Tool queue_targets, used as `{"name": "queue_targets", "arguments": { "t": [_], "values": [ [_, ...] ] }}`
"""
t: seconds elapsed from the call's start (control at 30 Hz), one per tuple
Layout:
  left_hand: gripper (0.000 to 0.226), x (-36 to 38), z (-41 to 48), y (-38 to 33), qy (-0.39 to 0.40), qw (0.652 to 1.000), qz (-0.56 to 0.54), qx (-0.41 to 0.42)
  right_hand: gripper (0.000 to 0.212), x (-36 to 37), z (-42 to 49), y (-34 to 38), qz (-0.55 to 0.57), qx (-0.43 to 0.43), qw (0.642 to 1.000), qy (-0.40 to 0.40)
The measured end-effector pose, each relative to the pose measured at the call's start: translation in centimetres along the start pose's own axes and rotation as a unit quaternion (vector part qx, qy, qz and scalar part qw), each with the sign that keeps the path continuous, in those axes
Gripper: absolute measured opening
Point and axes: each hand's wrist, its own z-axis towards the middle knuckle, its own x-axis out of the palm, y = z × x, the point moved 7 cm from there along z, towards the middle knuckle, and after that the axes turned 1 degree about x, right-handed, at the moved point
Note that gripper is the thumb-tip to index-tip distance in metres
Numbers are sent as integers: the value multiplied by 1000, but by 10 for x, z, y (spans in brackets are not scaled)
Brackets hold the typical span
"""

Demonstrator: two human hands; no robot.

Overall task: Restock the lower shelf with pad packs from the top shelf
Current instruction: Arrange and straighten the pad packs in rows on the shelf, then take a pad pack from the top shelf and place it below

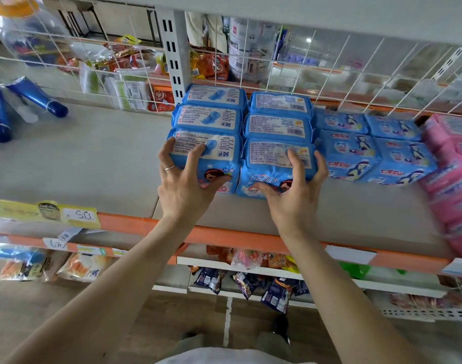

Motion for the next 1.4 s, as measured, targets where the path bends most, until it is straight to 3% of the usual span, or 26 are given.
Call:
{"name": "queue_targets", "arguments": {
  "t": [0.3,0.43,0.77,1.1,1.4],
  "values": [
    [80,-8,-4,4,49,995,64,60,98,-10,-7,11,-84,51,995,25],
    [80,-19,-11,-3,57,992,64,93,107,-16,-21,21,-121,33,991,46],
    [75,-31,-55,-23,94,975,41,196,85,-39,-64,47,-145,13,983,108],
    [78,-64,-88,-24,99,975,79,185,74,-57,-84,75,-103,-42,983,144],
    [73,-88,-130,-111,59,972,85,211,69,-152,-88,51,-77,-97,986,112]
  ]
}}
